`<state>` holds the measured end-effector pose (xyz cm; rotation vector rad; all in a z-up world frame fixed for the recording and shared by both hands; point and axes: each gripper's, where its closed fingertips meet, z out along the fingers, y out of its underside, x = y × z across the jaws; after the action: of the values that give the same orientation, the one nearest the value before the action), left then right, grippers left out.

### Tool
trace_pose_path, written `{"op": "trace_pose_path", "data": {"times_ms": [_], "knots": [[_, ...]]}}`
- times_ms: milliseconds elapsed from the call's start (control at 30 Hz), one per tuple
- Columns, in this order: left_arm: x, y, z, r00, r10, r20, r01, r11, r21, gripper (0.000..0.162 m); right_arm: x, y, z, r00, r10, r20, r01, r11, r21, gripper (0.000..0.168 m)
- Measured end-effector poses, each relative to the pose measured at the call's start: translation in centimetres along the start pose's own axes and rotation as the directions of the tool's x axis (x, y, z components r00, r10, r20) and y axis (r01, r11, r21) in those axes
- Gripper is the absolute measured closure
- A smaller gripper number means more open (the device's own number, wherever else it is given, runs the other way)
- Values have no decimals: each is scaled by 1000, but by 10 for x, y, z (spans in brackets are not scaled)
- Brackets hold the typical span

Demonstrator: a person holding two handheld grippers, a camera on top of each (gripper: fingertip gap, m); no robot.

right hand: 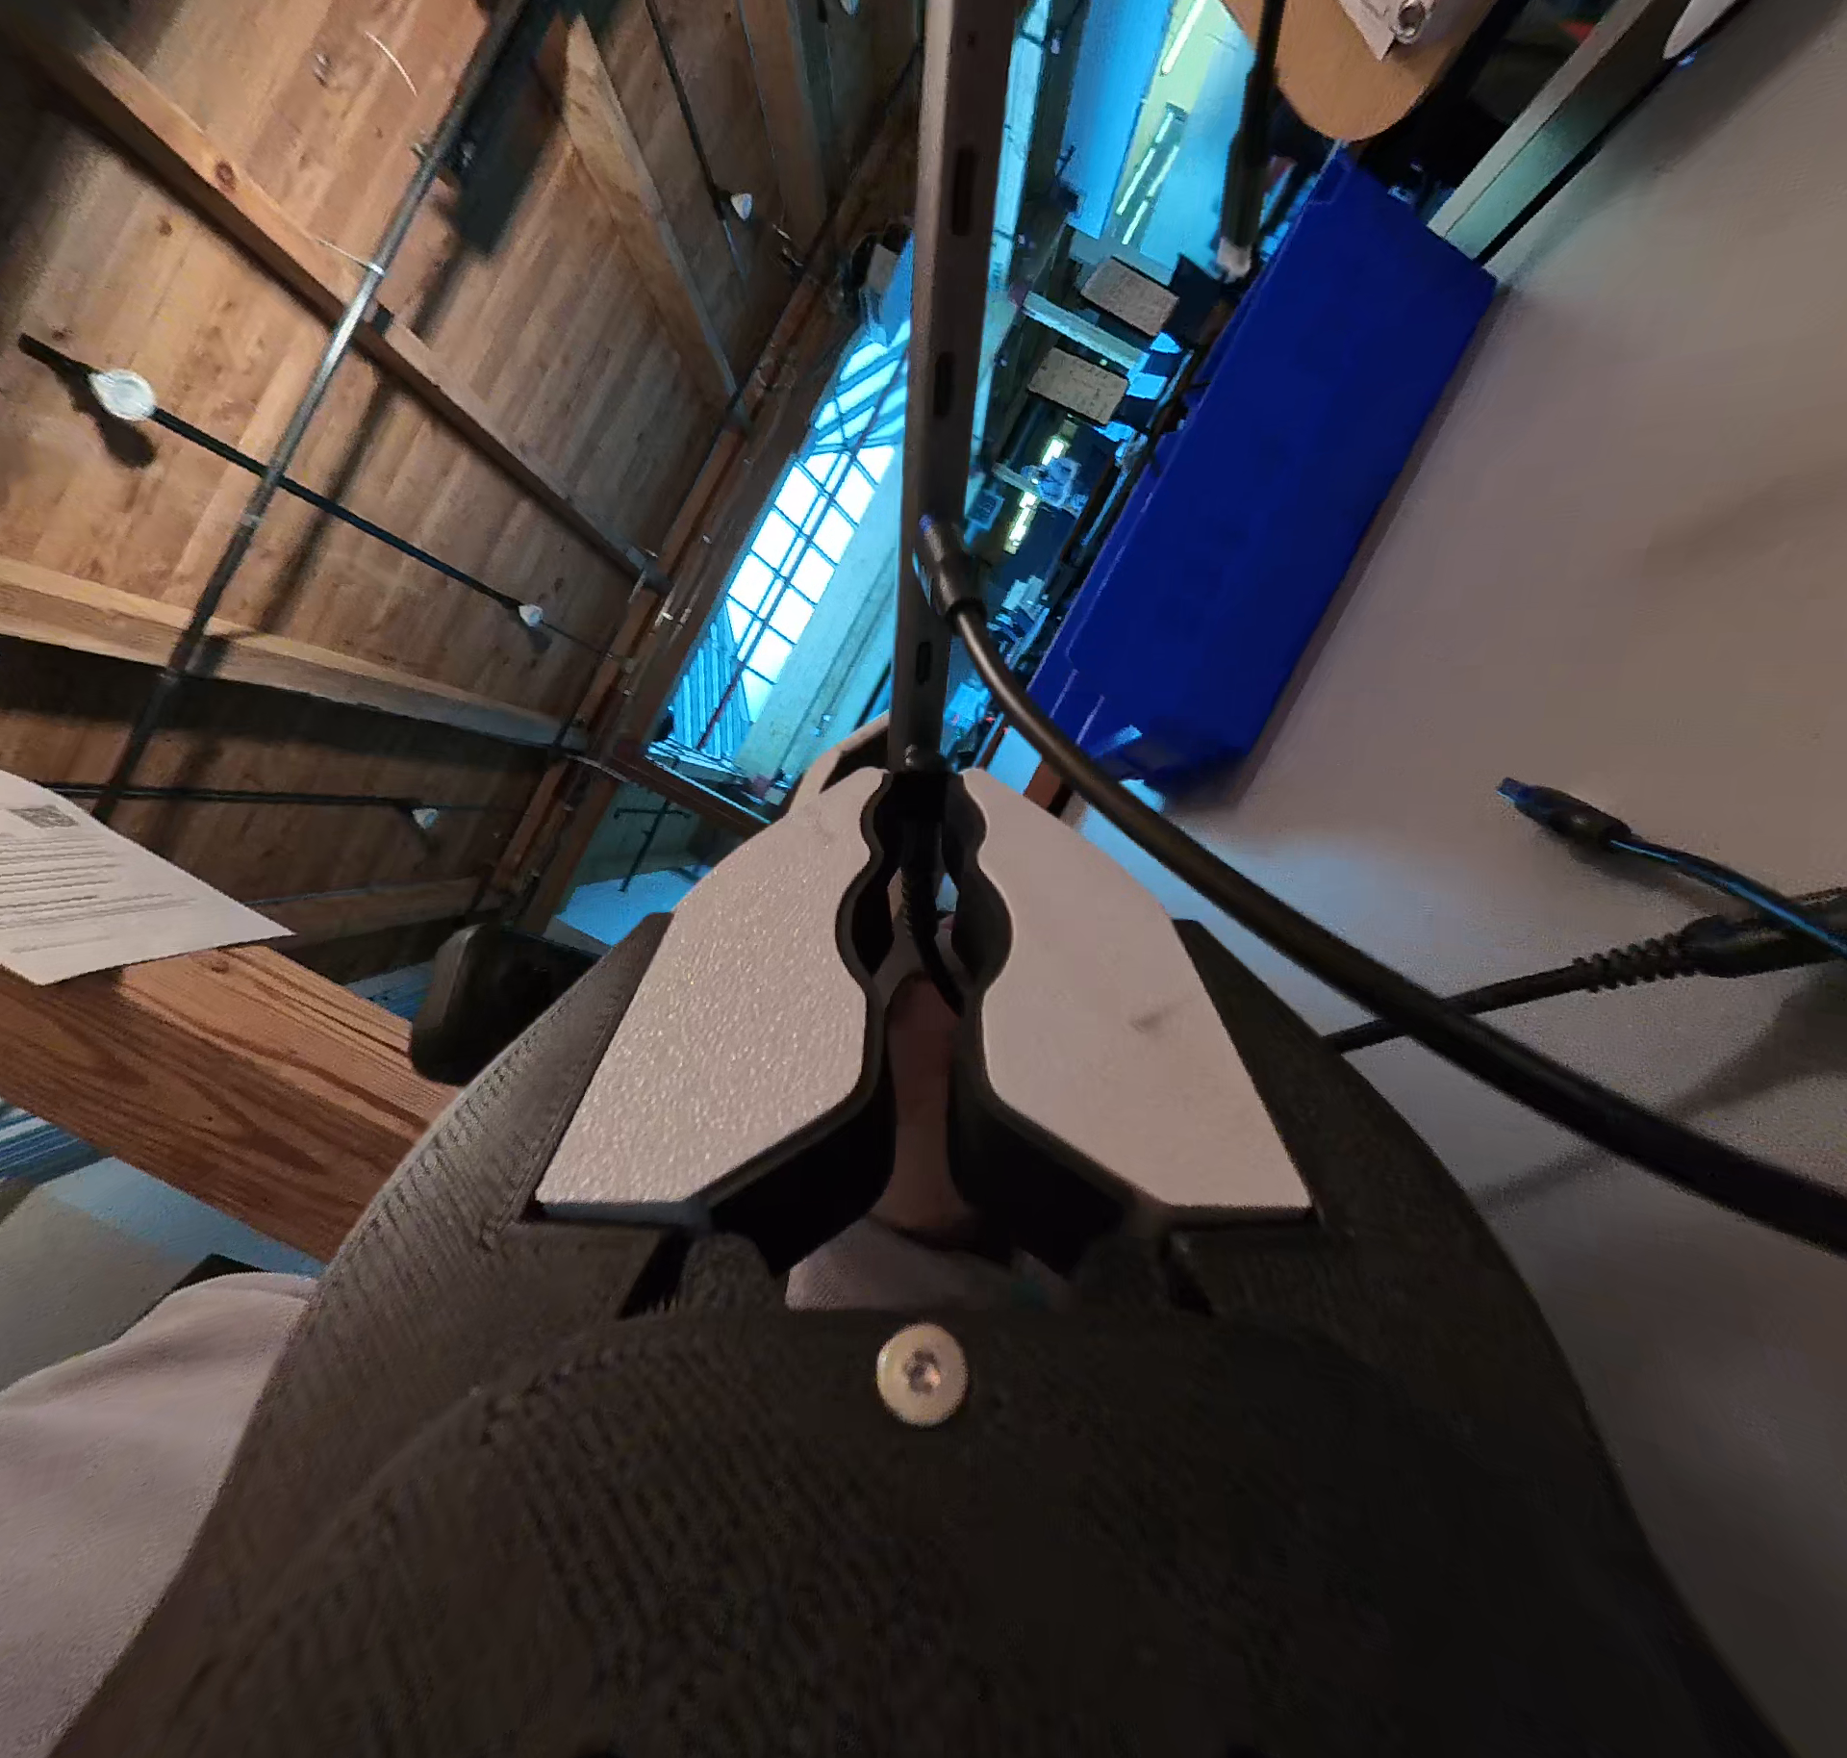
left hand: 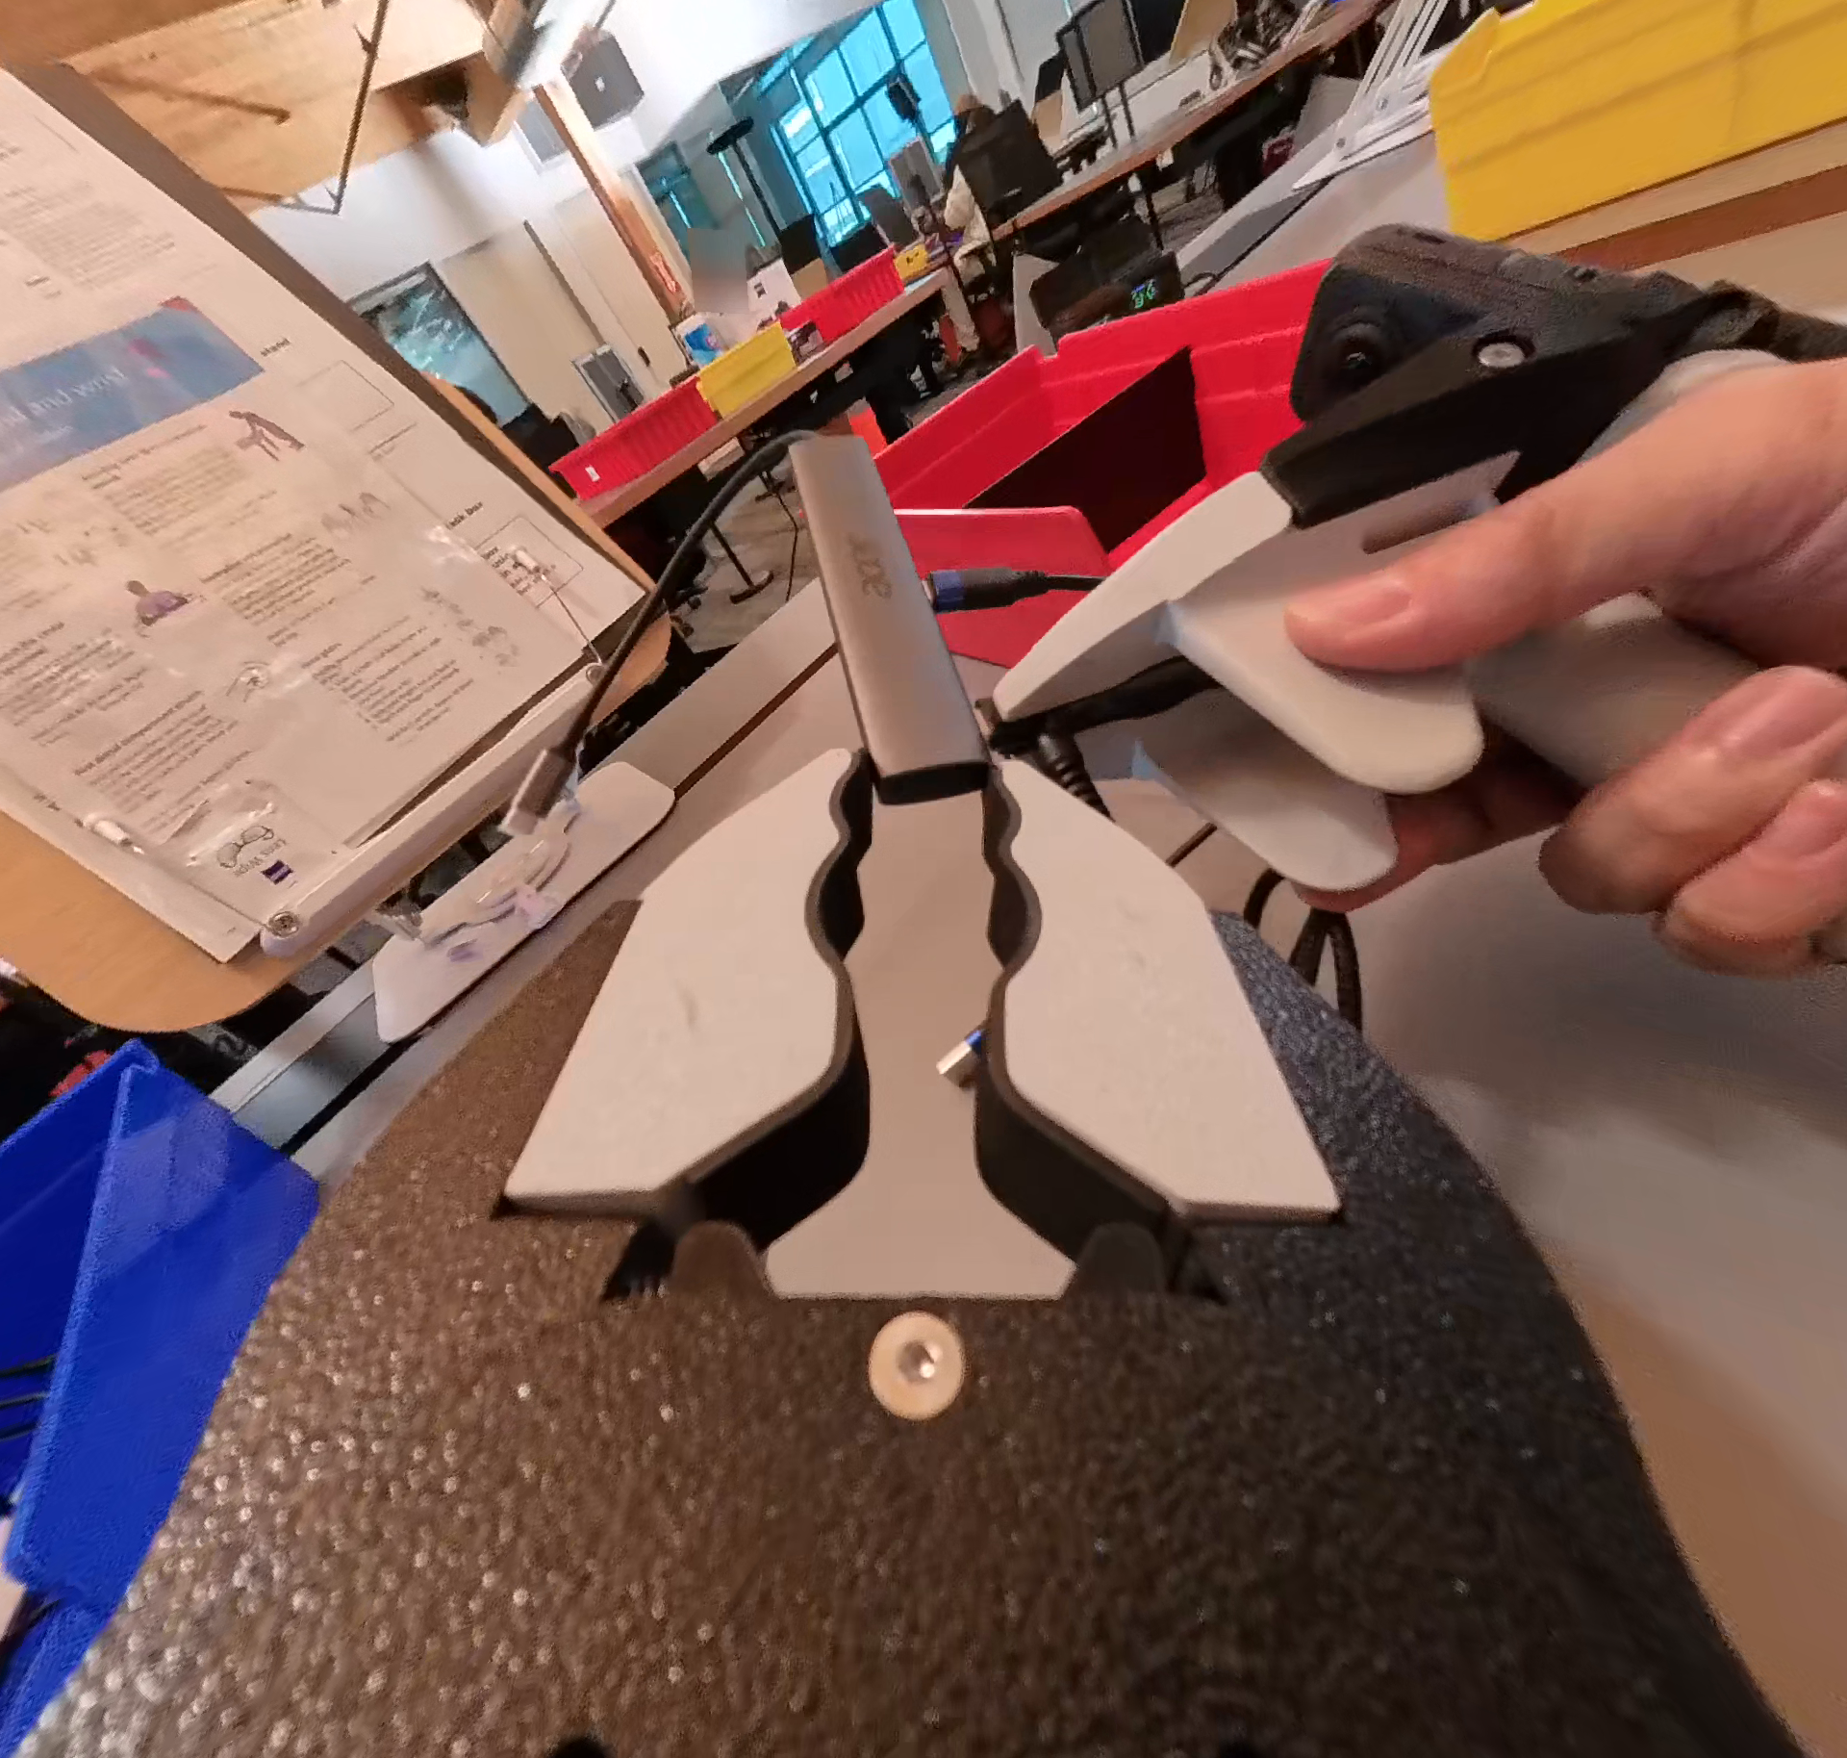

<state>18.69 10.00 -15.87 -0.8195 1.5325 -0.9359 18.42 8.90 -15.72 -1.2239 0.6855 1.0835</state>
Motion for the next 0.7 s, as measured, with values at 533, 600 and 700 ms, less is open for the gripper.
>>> {"op": "trace_pose_path", "data": {"times_ms": [533, 600, 700], "knots": [[6, 1, 7, 998, -54, 17, 54, 999, -9, 142, 1, -2, -8, 1000, -19, 6, 19, 1000, 2, 159], [7, 6, 5, 999, -36, 5, 36, 999, -22, 142, 5, 3, -9, 1000, 3, -12, -3, 1000, 20, 159], [8, 3, 9, 998, -34, 47, 36, 999, -30, 141, 5, -6, -12, 999, -39, -25, 39, 999, 5, 160]]}}
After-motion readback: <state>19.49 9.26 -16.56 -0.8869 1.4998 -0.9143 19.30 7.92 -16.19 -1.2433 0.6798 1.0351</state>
